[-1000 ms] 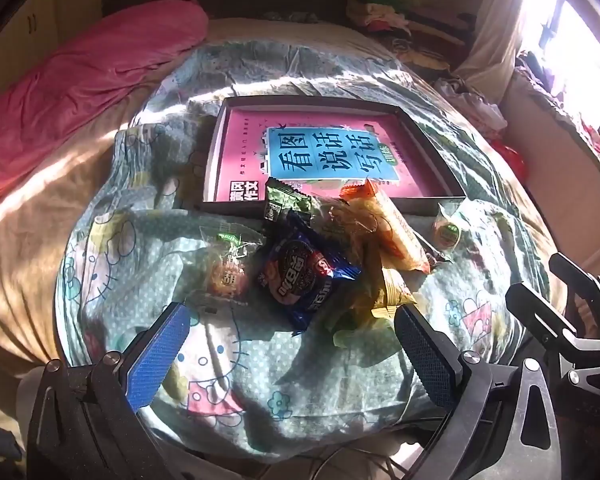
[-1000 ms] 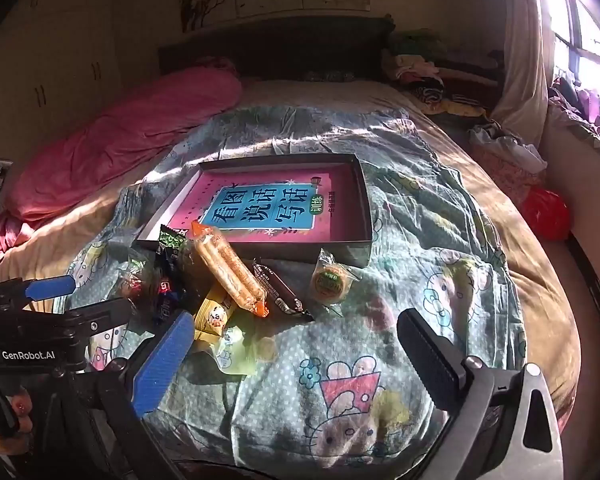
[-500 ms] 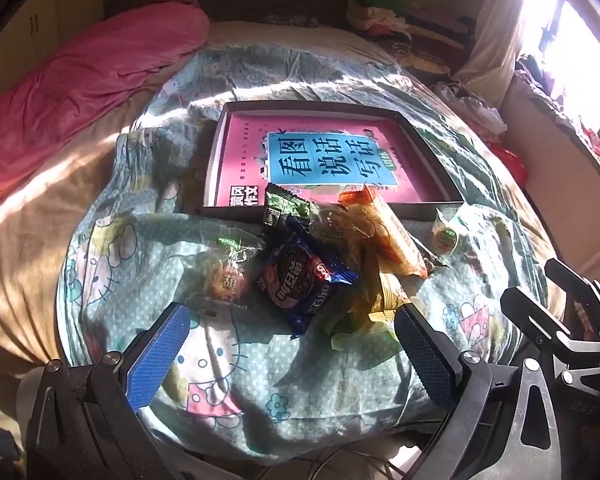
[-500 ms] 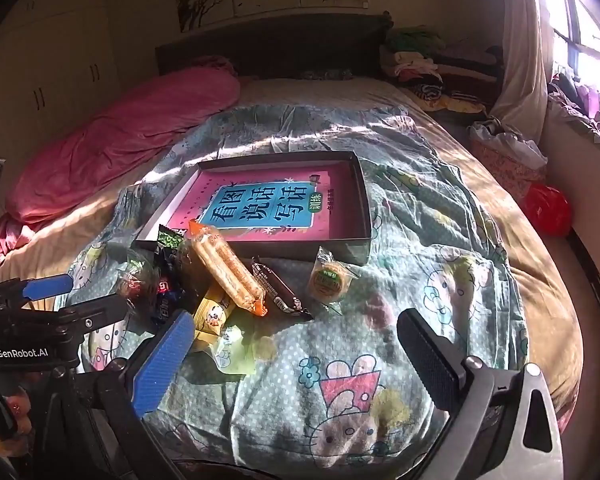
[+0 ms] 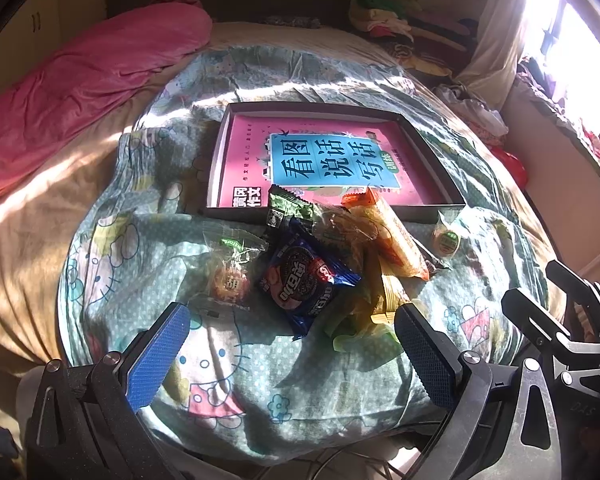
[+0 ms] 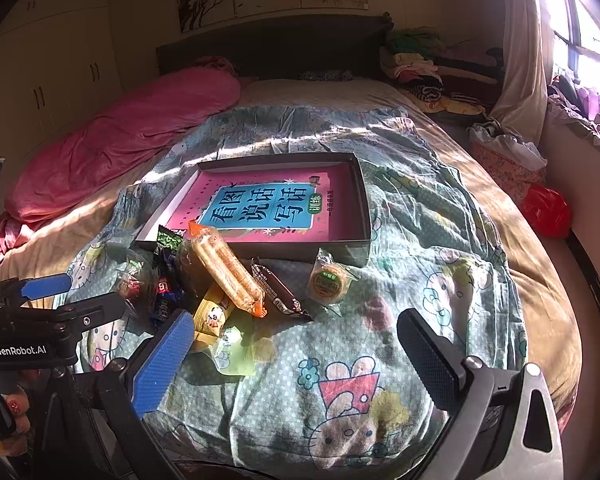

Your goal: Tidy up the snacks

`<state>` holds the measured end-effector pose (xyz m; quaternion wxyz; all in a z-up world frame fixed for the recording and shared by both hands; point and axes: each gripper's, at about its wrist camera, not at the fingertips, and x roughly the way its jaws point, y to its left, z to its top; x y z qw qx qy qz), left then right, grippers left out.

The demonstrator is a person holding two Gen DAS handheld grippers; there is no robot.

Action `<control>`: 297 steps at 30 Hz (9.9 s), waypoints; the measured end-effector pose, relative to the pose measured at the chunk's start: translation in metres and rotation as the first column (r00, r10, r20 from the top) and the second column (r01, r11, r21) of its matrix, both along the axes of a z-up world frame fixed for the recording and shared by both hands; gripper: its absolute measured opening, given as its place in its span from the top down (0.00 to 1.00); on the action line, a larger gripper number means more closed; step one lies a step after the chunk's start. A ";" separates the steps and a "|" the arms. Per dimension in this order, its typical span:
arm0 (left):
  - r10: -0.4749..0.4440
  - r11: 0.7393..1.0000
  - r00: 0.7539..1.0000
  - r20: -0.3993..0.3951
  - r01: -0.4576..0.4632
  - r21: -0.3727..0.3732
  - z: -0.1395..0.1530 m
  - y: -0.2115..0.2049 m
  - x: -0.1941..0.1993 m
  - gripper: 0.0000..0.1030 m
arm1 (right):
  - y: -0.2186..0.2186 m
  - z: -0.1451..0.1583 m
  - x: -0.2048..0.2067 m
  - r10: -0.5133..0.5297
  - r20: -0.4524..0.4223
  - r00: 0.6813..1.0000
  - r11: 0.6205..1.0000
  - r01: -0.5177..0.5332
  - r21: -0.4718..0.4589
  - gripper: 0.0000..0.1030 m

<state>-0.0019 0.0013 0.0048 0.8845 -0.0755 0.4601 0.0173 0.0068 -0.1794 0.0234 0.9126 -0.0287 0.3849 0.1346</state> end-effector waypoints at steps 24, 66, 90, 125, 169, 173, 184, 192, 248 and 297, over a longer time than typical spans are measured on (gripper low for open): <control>0.003 1.000 1.000 -0.006 -0.003 -0.002 -0.004 -0.001 0.001 0.02 | -0.005 -0.006 0.005 -0.026 -0.016 1.000 1.000 0.026 -0.001 0.01; 0.161 0.985 0.981 -0.112 -0.167 -0.051 -0.041 0.056 0.023 0.02 | -0.022 -0.029 0.040 -0.109 -0.085 0.990 0.994 0.110 0.009 0.01; 0.111 0.978 0.976 -0.190 -0.141 -0.155 -0.075 0.064 0.057 0.35 | -0.035 -0.056 0.087 -0.195 -0.199 0.960 0.978 0.205 0.031 0.01; 0.060 0.969 0.984 -0.169 -0.098 -0.228 -0.066 0.079 0.064 0.47 | -0.017 -0.066 0.105 -0.064 -0.227 0.972 0.990 0.090 0.104 0.62; 0.068 0.976 0.992 -0.103 -0.087 -0.200 -0.053 0.069 0.170 0.62 | 0.008 -0.071 0.167 -0.036 -0.214 0.976 0.998 0.048 0.051 0.61; 0.078 0.974 0.992 -0.103 -0.098 -0.203 -0.055 0.074 0.173 0.62 | 0.008 -0.068 0.165 -0.040 -0.212 0.976 0.997 0.054 0.058 0.61; 0.109 0.974 0.988 -0.108 -0.127 -0.187 -0.056 0.083 0.173 0.58 | 0.001 -0.062 0.157 -0.057 -0.211 0.976 0.994 0.075 0.082 0.60; 0.119 0.970 0.988 -0.097 -0.137 -0.201 -0.050 0.087 0.162 0.57 | -0.004 -0.056 0.151 -0.067 -0.209 0.976 0.991 0.089 0.100 0.58; 0.036 0.985 0.999 -0.001 -0.036 -0.171 -0.006 0.063 0.088 0.25 | 0.002 -0.014 0.103 -0.015 -0.079 0.997 0.993 0.024 0.113 0.37; -0.084 0.990 0.996 -0.034 0.080 -0.115 -0.019 0.040 0.056 0.25 | 0.027 -0.020 0.071 0.119 -0.084 0.989 0.992 -0.115 0.046 0.33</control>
